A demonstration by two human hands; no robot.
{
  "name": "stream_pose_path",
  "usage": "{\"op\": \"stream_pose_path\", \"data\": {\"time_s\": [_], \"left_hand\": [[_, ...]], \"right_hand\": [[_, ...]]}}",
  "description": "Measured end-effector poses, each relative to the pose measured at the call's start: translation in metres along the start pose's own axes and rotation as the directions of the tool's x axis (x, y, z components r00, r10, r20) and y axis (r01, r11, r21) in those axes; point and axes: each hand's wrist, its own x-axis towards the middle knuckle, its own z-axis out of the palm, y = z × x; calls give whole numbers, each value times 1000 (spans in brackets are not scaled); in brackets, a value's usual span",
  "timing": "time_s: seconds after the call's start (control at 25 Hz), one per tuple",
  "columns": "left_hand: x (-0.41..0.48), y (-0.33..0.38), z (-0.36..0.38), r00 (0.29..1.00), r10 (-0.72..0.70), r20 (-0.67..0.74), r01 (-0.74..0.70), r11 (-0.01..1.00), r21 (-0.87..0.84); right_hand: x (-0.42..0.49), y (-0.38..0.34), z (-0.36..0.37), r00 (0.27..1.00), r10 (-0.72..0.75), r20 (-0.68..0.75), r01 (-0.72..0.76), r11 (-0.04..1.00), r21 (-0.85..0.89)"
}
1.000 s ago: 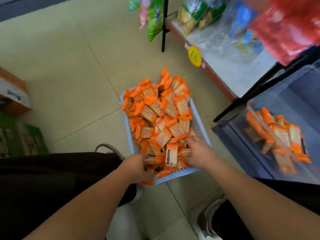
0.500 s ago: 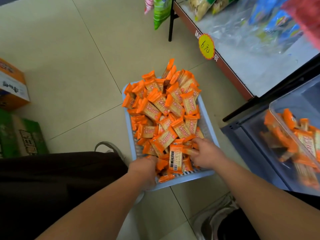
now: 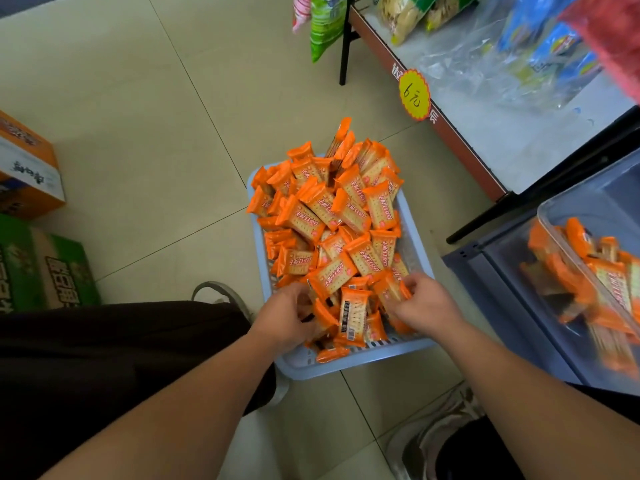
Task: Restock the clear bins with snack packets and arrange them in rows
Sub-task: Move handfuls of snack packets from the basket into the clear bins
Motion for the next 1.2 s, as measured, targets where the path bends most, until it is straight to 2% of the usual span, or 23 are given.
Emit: {"op": "stream_pose_path", "data": {"time_s": [0.08, 0.12, 0.16, 0.24, 0.36, 0.4, 0.52, 0.6, 0.64, 0.72, 0.76, 0.84, 0.88, 0.92, 1.04, 1.2], "left_hand": [[13, -5, 4, 998, -36, -59, 38, 998, 42], [18, -6, 7, 998, -37, -44, 40, 997, 71], [21, -7, 10, 999, -30, -23, 32, 995, 95], [23, -9, 15, 1000, 1, 1, -1, 984, 181], [23, -14, 21, 999, 37, 33, -44, 965, 257], [22, -13, 22, 998, 34, 52, -47, 962, 271], [20, -15, 23, 995, 74, 74, -93, 948, 305], [15, -10, 17, 992, 86, 89, -109, 948, 299], [11, -8, 13, 995, 61, 77, -77, 970, 232], [4, 0, 2, 998, -51, -27, 48, 996, -78], [2, 4, -5, 989, -115, -96, 88, 964, -252], [3, 14, -18, 960, -195, -201, 79, 877, -474], [8, 17, -22, 958, -203, -204, 68, 849, -525], [12, 20, -24, 969, -186, -165, 66, 833, -549], [24, 21, -14, 996, -90, 8, 85, 910, -405], [30, 15, -4, 994, -25, -109, 4, 981, -193]], "right_hand": [[2, -4, 1, 998, 35, -49, -20, 959, 282], [1, -8, 2, 999, 40, -15, -30, 912, 409], [1, -13, 3, 999, 23, 25, -32, 886, 462], [1, -17, 7, 999, -42, 32, 25, 909, 416], [4, -14, 10, 983, -135, -124, 153, 977, 150], [4, -13, 11, 982, -134, -135, 152, 979, 134], [0, -10, 11, 995, -61, -82, 79, 968, 237], [-8, -16, 5, 990, -41, -131, 81, 947, 310], [-12, -21, -1, 981, -50, -185, 113, 931, 346], [-12, -29, -15, 975, -82, -205, 164, 891, 423], [-11, -33, -21, 986, -114, -121, 155, 891, 427], [-13, -43, -21, 976, -165, 144, 115, 946, 303], [-15, -45, -13, 960, -160, 231, 104, 966, 236], [-16, -42, -2, 954, -150, 261, 101, 976, 194], [-14, -26, 30, 974, -154, 165, 116, 969, 218], [-4, -12, 37, 981, -121, 154, 89, 976, 198]]}}
